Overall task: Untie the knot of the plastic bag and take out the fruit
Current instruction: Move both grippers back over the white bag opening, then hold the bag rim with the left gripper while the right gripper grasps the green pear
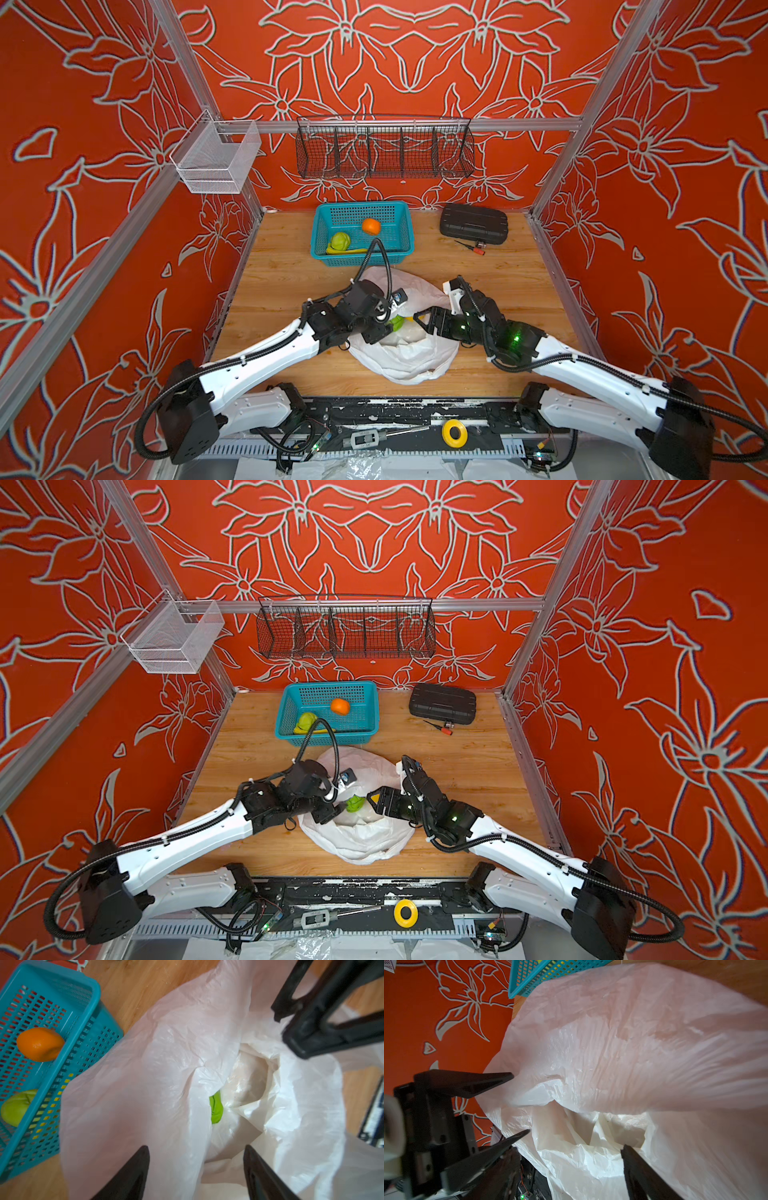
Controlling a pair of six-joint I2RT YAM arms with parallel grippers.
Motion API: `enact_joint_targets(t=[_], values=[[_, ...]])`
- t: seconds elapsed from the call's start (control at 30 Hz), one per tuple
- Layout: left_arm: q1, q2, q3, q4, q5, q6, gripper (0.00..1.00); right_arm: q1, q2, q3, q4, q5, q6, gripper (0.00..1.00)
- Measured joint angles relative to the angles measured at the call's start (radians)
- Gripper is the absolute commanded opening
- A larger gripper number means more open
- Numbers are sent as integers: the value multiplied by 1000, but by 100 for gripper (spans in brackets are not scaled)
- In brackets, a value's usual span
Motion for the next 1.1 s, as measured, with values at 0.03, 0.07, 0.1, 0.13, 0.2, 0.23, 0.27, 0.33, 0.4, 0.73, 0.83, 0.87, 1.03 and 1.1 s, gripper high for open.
enact_joint_targets(t=[0.03,0.07,0.1,0.13,0.2,0.23,0.27,0.33,0.4,0.73,0.83,0.87,1.03,1.1], values=[[-15,31,-8,15,-36,18,71,10,8,-1,8,0,5,79],[-21,53,-11,26,-64,28,71,20,16,-1,15,1,11,79],[-25,73,-12,36,-97,37,69,34,24,-1,24,2,16,79],[-26,90,-11,47,-130,42,68,47,32,-1,31,3,20,79],[-26,103,-10,68,-184,47,61,66,50,-1,48,4,27,79],[-26,104,-10,80,-210,50,55,74,62,-1,56,5,32,79],[-26,104,-10,92,-228,56,47,83,74,-3,68,6,37,79],[-25,105,-10,121,-258,59,20,99,106,-5,94,10,46,79],[-18,105,-8,131,-266,42,6,110,145,-5,123,11,51,79],[36,87,45,132,-209,-80,0,145,389,64,192,122,69,91],[40,85,47,133,-198,-111,0,146,444,83,233,170,79,93],[41,85,47,133,-193,-119,0,146,459,88,243,182,82,94],[48,85,47,137,-167,-154,0,146,543,105,306,261,105,95],[48,85,47,140,-160,-165,0,146,579,123,319,289,120,96]])
